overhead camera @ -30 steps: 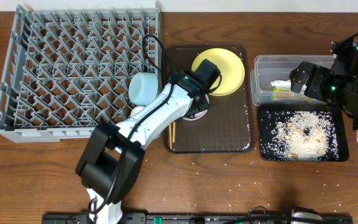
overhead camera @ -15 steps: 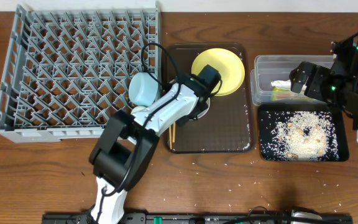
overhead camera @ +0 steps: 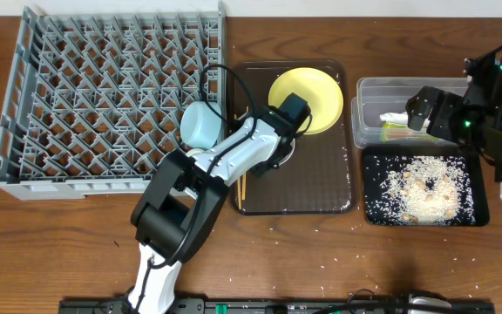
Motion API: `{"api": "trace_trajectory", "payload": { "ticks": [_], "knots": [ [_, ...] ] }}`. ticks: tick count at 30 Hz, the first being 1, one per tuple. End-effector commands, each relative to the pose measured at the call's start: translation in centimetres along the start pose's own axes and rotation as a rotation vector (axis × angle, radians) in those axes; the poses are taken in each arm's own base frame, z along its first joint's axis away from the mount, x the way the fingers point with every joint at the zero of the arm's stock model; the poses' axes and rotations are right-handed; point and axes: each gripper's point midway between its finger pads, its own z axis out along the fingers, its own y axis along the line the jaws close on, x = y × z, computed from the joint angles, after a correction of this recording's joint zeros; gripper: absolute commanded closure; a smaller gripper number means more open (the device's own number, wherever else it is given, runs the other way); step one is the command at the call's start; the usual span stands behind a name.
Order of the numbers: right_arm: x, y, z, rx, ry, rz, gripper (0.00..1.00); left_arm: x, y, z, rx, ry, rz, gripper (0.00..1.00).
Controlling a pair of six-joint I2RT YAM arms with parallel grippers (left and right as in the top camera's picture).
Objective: Sort waste into correct bins and load items into the dishwasher
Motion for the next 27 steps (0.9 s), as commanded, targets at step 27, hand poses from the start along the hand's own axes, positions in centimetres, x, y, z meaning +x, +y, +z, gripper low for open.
{"api": "trace_trajectory", "payload": {
  "ticks": [27],
  "knots": [
    [-0.1,-0.3,0.0,0.007,-0.001,-0.003,0.01,-2.6,-0.8,-11.2,0.190,-0.154,0.542,0.93]
  ]
}}
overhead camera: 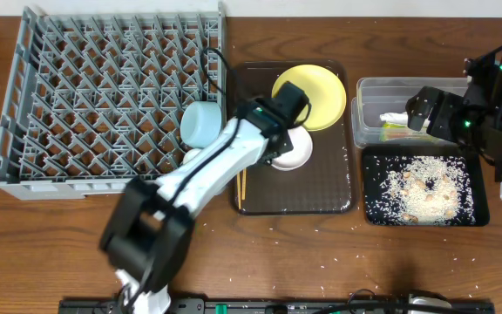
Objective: Sort waste into correct bins and load items into the dishwasher
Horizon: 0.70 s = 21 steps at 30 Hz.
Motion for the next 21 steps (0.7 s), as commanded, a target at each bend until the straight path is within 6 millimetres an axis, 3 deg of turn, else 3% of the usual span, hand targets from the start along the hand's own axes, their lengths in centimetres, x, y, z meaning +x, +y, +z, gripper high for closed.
{"api": "trace_trajectory", "payload": {
  "ticks": [1,4,6,8,10,16,21],
  "knots": [
    [-0.1,-0.3,0.0,0.007,-0.002,-0.003,0.01,-2.0,0.4,-3.6,0.008,-0.122,0.180,0.93],
    [-0.1,-0.3,0.0,0.007,-0.002,-0.003,0.01,-3.7,0.8,-5.7,-0.004,-0.219,0.218,0.93],
    [-0.1,-0.3,0.0,0.007,-0.002,-0.003,0.01,-3.7,0.6,-5.9,0.011,-0.216,0.224,0.91],
    [-0.1,-0.3,0.0,0.007,-0.002,-0.003,0.01,-2.7,-0.2,-5.6,0.057,-0.165,0.231,0.67],
    [-0.1,-0.3,0.0,0.007,-0.002,-0.003,0.01,-1.5,-1.3,-5.1,0.122,-0.096,0.239,0.52],
    [-0.1,-0.3,0.0,0.007,-0.002,-0.003,0.01,1.2,-3.2,-3.1,0.247,0.093,0.225,0.34],
    [-0.1,-0.3,0.0,0.007,-0.002,-0.003,0.01,1.0,-1.4,-1.6,0.237,0.206,0.093,0.26]
  ]
}}
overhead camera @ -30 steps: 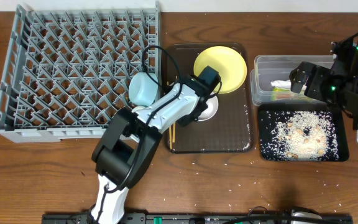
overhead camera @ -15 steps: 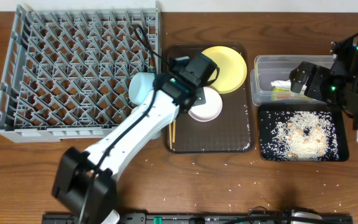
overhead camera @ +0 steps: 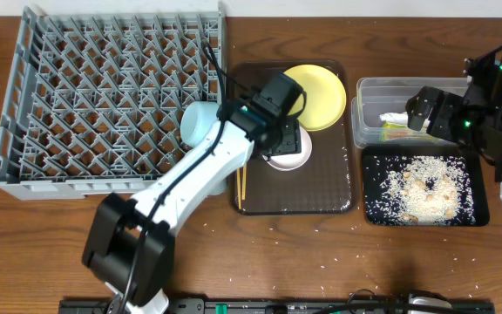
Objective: Sort waste into correct bins and load items into the dishwasher
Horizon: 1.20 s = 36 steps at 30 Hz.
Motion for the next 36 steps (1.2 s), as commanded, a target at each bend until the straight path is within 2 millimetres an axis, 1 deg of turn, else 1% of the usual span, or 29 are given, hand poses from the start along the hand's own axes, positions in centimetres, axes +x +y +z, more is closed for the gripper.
{"api": "trace_trajectory", "payload": {
  "ticks": [1,4,6,11,16,23,27,30,36],
  "knots": [
    [-0.1,-0.3,0.0,0.007,-0.002,-0.002,0.01,0.0,1.7,0.5,0.028,0.091,-0.120,0.25],
    [-0.1,-0.3,0.0,0.007,-0.002,-0.003,0.01,-0.8,3.7,0.3,0.007,0.095,-0.172,0.24],
    [-0.1,-0.3,0.0,0.007,-0.002,-0.002,0.01,-1.2,4.2,0.3,0.006,0.093,-0.189,0.22],
    [-0.1,-0.3,0.0,0.007,-0.002,-0.002,0.01,-1.0,4.1,1.8,0.012,0.122,-0.196,0.22],
    [-0.1,-0.3,0.0,0.007,-0.002,-0.002,0.01,-0.6,4.8,3.7,-0.019,0.158,-0.222,0.22],
    [-0.1,-0.3,0.0,0.007,-0.002,-0.002,0.01,-1.0,4.7,5.5,-0.014,0.153,-0.218,0.22],
    [-0.1,-0.3,0.0,0.007,-0.002,-0.002,0.01,-0.5,5.1,6.8,-0.029,0.184,-0.259,0.21],
    [-0.1,-0.3,0.0,0.007,-0.002,-0.003,0.01,-0.1,4.6,7.7,0.001,0.216,-0.264,0.22],
    [-0.1,-0.3,0.0,0.007,-0.002,-0.002,0.01,0.1,3.6,8.9,0.061,0.250,-0.267,0.22]
  ]
}}
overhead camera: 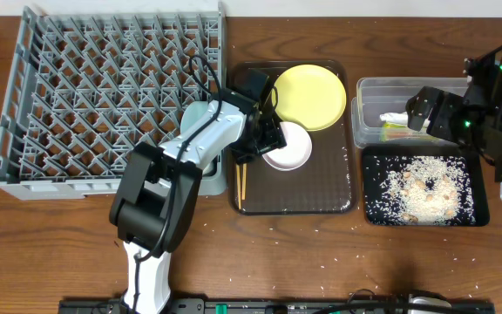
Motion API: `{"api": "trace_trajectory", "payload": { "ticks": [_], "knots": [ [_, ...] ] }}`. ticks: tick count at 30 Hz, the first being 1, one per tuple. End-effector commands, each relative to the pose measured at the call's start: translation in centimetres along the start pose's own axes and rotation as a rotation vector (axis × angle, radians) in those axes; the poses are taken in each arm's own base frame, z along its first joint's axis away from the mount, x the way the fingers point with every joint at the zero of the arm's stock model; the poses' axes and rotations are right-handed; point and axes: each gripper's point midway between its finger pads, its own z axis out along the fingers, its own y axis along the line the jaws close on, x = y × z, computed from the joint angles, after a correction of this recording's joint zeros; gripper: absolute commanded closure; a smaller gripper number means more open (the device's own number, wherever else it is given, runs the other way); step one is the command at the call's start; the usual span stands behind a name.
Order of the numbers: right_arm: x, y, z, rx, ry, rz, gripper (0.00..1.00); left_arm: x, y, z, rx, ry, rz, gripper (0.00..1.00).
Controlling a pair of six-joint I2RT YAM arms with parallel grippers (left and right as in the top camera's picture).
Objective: Sort waste into correct bins and load items into the dishwasher
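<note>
My left gripper (258,138) hangs low over the left part of the brown tray (321,196), beside the left rim of a small white bowl (289,146) and above the top end of wooden chopsticks (241,181). The arm hides its jaws. A yellow plate (310,96) lies at the tray's back. A light blue cup (199,122) sits at the right edge of the grey dish rack (77,105). My right gripper (423,108) hovers over the clear bin (373,92); its jaw state is unclear.
A black tray (469,214) with scattered rice and food bits lies at the right front. The clear bin holds a white tube (394,118) and other scraps. Loose rice grains dot the wooden table (321,262) in front of the trays.
My left gripper has moved left from above the white bowl to the tray's left side beside the bowl. The bowl now shows in full. The right arm has not moved.
My left gripper was first at the near edge of the yellow plate, covering the white bowl. Then it was higher over the plate, which had shifted slightly right. Then it stood over the bowl, and now it is left of the bowl above the chopsticks.
</note>
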Motion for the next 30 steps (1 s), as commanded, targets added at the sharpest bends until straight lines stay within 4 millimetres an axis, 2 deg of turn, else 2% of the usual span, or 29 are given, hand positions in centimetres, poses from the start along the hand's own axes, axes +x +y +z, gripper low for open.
{"api": "trace_trajectory", "payload": {
  "ticks": [1,4,5,11,17,21,23,24,25,30],
  "knots": [
    [-0.1,-0.3,0.0,0.007,-0.002,-0.003,0.01,0.6,-0.4,0.8,0.028,0.046,-0.020,0.24],
    [-0.1,-0.3,0.0,0.007,-0.002,-0.003,0.01,0.7,-0.4,1.1,0.026,0.049,-0.022,0.27],
    [-0.1,-0.3,0.0,0.007,-0.002,-0.003,0.01,0.7,-0.5,1.1,0.028,0.047,-0.021,0.30],
    [-0.1,-0.3,0.0,0.007,-0.002,-0.003,0.01,0.7,-0.9,1.5,0.035,0.042,-0.008,0.32],
    [-0.1,-0.3,0.0,0.007,-0.002,-0.003,0.01,1.0,-0.3,2.6,0.015,0.063,-0.016,0.37],
    [-0.1,-0.3,0.0,0.007,-0.002,-0.003,0.01,1.0,-0.1,2.9,0.008,0.070,-0.019,0.52],
    [-0.1,-0.3,0.0,0.007,-0.002,-0.003,0.01,1.0,-0.1,2.9,0.008,0.070,-0.020,0.73],
    [-0.1,-0.3,0.0,0.007,-0.002,-0.003,0.01,1.0,-0.1,2.9,0.008,0.070,-0.020,0.86],
    [-0.1,-0.3,0.0,0.007,-0.002,-0.003,0.01,1.1,-0.1,2.9,0.011,0.073,-0.020,0.92],
    [-0.1,-0.3,0.0,0.007,-0.002,-0.003,0.01,1.3,-0.6,2.5,0.035,0.082,0.007,0.92]
  ]
}}
